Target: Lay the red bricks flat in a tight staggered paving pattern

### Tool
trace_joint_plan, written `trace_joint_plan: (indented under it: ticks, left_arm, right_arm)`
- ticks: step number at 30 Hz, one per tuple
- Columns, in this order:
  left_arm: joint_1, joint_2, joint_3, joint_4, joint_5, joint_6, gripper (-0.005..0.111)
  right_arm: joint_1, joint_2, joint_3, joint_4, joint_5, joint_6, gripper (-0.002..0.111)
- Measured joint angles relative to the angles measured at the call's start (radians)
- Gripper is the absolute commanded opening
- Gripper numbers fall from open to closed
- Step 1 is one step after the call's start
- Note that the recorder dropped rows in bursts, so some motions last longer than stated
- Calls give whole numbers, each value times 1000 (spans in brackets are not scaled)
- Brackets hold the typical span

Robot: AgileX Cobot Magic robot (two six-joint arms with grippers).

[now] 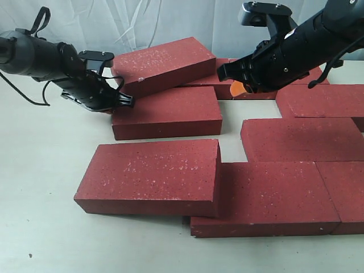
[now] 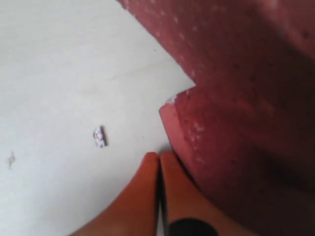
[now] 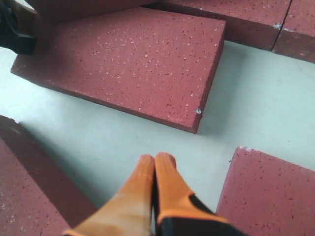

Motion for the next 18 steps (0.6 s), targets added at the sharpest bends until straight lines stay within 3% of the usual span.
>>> trace_joint_plan:
  ticks: [9,18]
  left_arm:
    - [0,0,-15,-140,-22,0,0]
    - [4,0,-16,-159,1,0,0]
  right_arm:
    - [0,0,0,0,0,0,-1]
    - [0,0,0,0,0,0,-1]
